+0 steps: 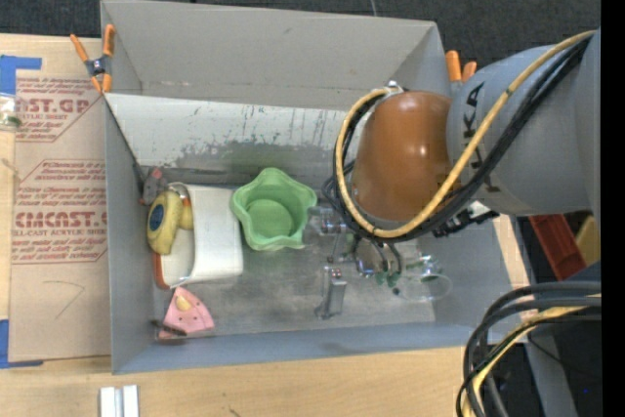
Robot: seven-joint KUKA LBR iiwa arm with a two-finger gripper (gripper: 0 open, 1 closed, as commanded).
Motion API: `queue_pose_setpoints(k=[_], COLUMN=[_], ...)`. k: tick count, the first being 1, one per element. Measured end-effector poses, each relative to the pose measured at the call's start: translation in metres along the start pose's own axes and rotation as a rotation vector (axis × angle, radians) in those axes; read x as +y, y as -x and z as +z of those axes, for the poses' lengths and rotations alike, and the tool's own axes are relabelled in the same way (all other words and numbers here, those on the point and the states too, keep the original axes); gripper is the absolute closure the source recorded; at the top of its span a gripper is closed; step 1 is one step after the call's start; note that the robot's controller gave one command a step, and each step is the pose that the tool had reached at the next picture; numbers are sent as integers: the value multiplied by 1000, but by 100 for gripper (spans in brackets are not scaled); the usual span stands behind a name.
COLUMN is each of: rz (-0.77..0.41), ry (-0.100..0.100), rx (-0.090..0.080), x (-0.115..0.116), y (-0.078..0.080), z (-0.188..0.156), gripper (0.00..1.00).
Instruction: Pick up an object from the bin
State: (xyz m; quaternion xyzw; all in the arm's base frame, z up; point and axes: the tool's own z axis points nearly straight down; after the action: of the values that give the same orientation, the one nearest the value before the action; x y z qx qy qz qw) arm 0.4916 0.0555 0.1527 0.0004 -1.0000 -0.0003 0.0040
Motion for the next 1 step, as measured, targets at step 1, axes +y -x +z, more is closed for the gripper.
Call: queue_pose_setpoints(k=[1], rz=[0], ry=[1], rx=[-8], x=[0], y=[2], z=[-4], gripper=[0])
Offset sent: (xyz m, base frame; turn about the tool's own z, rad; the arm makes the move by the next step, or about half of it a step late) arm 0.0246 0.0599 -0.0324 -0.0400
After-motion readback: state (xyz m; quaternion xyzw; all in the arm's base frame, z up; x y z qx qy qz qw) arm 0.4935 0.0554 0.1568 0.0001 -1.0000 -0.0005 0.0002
